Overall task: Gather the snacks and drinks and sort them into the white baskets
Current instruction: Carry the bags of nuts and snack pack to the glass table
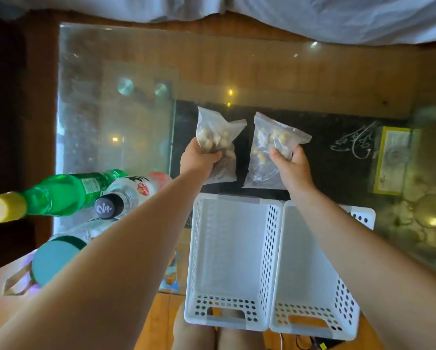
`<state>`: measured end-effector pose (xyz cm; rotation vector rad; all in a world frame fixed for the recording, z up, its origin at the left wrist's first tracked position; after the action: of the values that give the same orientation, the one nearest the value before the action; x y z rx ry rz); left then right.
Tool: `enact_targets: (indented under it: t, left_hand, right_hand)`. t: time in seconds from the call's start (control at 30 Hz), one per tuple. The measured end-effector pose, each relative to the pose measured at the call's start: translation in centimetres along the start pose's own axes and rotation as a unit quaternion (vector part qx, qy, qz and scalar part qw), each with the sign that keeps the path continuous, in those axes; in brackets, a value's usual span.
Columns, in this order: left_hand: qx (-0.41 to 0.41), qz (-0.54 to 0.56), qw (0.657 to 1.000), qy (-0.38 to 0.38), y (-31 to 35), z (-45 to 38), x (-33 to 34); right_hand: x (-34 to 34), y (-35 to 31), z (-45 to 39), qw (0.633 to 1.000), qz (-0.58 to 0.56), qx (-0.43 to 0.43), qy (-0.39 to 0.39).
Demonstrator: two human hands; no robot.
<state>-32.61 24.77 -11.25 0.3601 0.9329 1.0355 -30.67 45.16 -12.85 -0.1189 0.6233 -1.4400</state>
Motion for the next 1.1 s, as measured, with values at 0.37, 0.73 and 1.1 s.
enact_targets:
  t: [0.37, 0.73, 1.1]
  left_hand:
    - [-0.029, -0.036, 0.999, 0.014, 0.3, 0.0, -0.7]
    - [-0.055, 0.124, 0.991, 0.01, 4.2, 8.3, -3.7]
    - [-0.14, 0.421, 0.892, 0.083, -0.8, 29.1, -11.7]
  right_hand:
    - [-0.7, -0.2, 0.9, 0.997, 0.069, 0.021, -0.027]
    - [-4.5, -1.7, 9.2, 0.994, 0.054, 0.047, -0.082]
    - [-0.6, -0.5, 25.2, 0.973, 0.149, 0.075, -0.162]
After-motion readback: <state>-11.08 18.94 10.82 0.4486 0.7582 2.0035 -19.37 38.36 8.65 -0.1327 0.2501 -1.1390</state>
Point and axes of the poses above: each hand's wrist, its own z-axis away from the middle knuckle, its own x-axis out of the palm, y = z × x, the point moved 3 cm from there along -z, towards the middle knuckle, and after that the axes turned 14 degrees about x, right-handed, at the moved point
